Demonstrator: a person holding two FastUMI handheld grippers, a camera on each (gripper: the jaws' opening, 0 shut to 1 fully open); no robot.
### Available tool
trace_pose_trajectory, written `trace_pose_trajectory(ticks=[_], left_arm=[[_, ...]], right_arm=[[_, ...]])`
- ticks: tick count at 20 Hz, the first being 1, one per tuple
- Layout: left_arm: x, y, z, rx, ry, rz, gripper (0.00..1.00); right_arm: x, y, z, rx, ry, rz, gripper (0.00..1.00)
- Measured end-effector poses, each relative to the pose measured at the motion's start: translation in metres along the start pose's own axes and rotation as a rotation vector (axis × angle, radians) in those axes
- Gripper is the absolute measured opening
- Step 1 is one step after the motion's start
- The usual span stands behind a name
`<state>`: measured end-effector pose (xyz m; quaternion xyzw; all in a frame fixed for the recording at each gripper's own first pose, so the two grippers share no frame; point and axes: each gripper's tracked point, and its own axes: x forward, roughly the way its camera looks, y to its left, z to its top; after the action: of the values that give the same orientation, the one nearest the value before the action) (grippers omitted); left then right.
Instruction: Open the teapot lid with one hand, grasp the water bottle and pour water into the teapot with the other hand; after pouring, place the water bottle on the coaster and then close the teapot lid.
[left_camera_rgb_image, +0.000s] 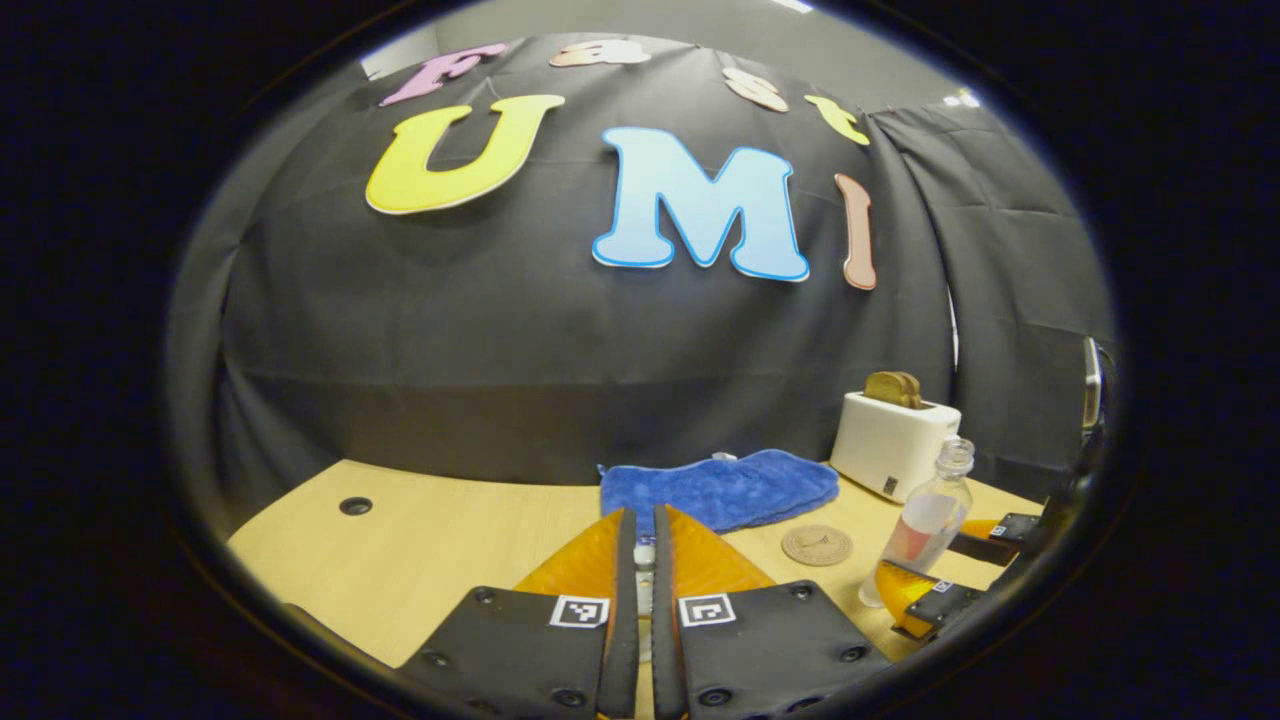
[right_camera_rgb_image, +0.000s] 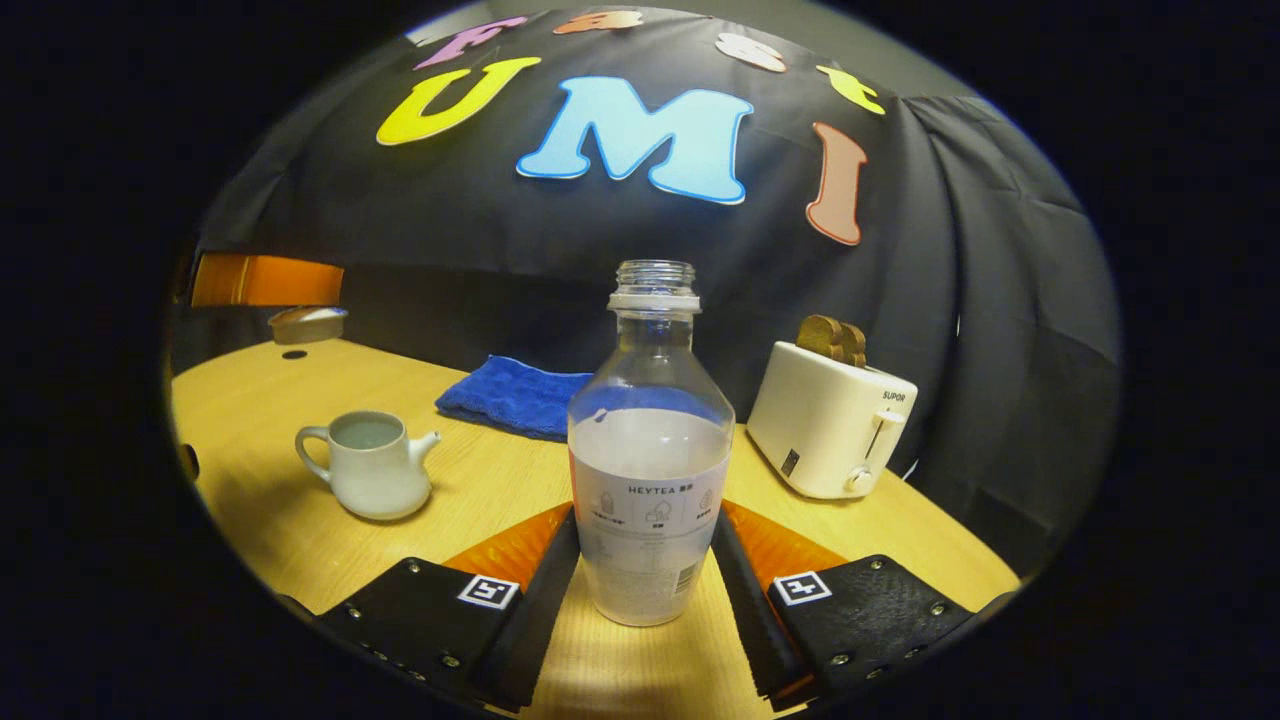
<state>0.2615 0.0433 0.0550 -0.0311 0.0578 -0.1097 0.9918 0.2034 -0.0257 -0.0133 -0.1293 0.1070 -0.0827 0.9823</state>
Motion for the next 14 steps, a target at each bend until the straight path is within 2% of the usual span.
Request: trace_pose_trajectory(ticks=[2, 5, 6, 7, 8, 13, 14], left_arm=[[0.001, 0.005, 0.0, 0.008, 0.004, 0.006, 0.11], [0.001, 0.013, 0.0, -0.008, 0.011, 0.001, 0.14], [0.0, 0.016, -0.001, -0.011, 0.012, 0.002, 0.11], [-0.001, 0.019, 0.001, -0.01, 0.012, 0.007, 0.14], [-0.002, 0.023, 0.002, -0.007, 0.012, 0.013, 0.11], [-0.006, 0.042, 0.007, 0.003, 0.016, 0.032, 0.14], [-0.007, 0.047, 0.008, -0.002, 0.018, 0.036, 0.11]], right_arm=[[0.002, 0.0, 0.001, -0.073, 0.005, -0.007, 0.78], [0.007, 0.006, 0.011, -0.209, -0.008, 0.005, 0.78], [0.008, 0.008, 0.015, -0.262, -0.016, 0.007, 0.78], [0.011, 0.009, 0.019, -0.308, -0.027, 0.01, 0.78], [0.013, 0.011, 0.022, -0.349, -0.035, 0.012, 0.77], [0.022, 0.016, 0.041, -0.577, -0.102, -0.01, 0.78], [0.024, 0.019, 0.044, -0.623, -0.115, -0.013, 0.77]])
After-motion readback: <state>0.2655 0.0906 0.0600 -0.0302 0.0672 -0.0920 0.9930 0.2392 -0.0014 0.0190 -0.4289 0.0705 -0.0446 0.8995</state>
